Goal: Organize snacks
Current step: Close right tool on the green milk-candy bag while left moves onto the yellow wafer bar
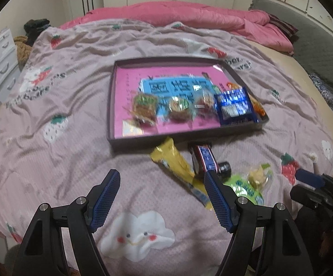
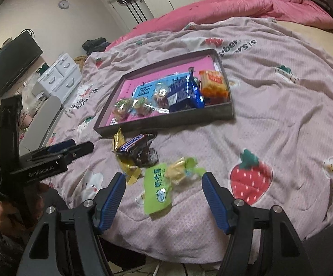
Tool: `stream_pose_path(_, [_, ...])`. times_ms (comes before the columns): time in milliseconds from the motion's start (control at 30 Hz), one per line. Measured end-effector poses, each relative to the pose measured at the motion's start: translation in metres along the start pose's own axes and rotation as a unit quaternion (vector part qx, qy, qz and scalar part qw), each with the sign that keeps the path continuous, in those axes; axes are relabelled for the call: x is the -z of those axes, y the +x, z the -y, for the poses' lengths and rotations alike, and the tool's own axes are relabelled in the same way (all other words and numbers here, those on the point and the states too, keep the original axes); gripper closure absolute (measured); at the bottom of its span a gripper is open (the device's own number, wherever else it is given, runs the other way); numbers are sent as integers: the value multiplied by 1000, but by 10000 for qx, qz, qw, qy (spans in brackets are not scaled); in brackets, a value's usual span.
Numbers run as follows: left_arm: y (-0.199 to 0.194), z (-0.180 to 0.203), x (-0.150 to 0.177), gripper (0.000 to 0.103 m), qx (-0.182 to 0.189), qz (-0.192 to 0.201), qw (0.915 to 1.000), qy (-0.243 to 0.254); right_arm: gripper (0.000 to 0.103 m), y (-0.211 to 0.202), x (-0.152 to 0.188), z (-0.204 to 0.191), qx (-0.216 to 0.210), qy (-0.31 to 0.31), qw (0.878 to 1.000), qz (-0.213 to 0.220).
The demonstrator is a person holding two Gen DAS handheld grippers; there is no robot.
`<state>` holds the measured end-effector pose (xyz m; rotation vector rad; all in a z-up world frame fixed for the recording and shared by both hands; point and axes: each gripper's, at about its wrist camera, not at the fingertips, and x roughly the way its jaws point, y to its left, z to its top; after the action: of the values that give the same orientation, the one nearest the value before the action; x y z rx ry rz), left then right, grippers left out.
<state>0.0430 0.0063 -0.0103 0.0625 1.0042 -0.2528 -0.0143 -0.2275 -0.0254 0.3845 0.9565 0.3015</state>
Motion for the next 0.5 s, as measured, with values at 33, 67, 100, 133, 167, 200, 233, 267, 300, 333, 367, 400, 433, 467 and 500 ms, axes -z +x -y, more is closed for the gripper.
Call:
stream_pose_path(33, [1, 1, 3, 26, 7, -40, 10000, 11, 35, 0, 1, 1, 14, 23, 10000, -18])
stream_pose_path(67, [3, 2, 6, 26, 19, -83, 10000, 15, 35, 1, 2, 1, 3, 56, 10000, -44])
stream_pose_path(100, [3, 3, 8, 26, 34, -102, 9999, 16, 35, 3, 3, 2, -16, 104, 9999, -90])
stream_pose_path(133, [4, 4, 10, 26, 48, -130, 9999, 19, 35, 5, 4, 3, -6, 160, 9998, -145])
stream_pose_path(167, [4, 5, 11, 26, 51, -148, 9999, 25, 35, 6, 5, 4, -13, 190, 9997, -173])
stream_pose_path(200, [4, 6, 12, 26, 61, -161, 9998, 35, 35, 8, 6, 5, -29, 237, 9995, -230])
stream_pose_path(233, [4, 7, 13, 26, 72, -166, 9998, 44, 35, 10, 7, 6, -35, 277, 9992, -279])
stream_pose_path(267, [5, 8, 14, 26, 80, -173, 9998, 55, 35, 12, 9, 7, -68, 338, 9989, -326])
stream_pose_path(300, [6, 8, 13, 26, 83, -182, 9998, 61, 35, 14, 10, 8, -100, 382, 9985, -373])
stream_pose_path(333, [6, 8, 13, 26, 83, -192, 9998, 69, 35, 17, 11, 8, -137, 436, 9980, -438])
stream_pose_path(367, [7, 8, 13, 26, 78, -203, 9997, 82, 35, 19, 12, 10, -169, 490, 9975, -488])
stream_pose_path(400, [8, 7, 13, 26, 82, -211, 9997, 88, 35, 22, 12, 11, -182, 552, 9968, -545])
stream_pose_path(433, [9, 7, 12, 26, 92, -216, 9997, 93, 35, 23, 13, 12, -186, 587, 9965, -566])
stream_pose_path(467, [10, 5, 11, 26, 97, -217, 9997, 89, 35, 25, 13, 14, -197, 631, 9961, -576])
stream_pose_path(500, [11, 4, 10, 26, 103, -222, 9997, 60, 35, 27, 12, 15, -205, 677, 9958, -583])
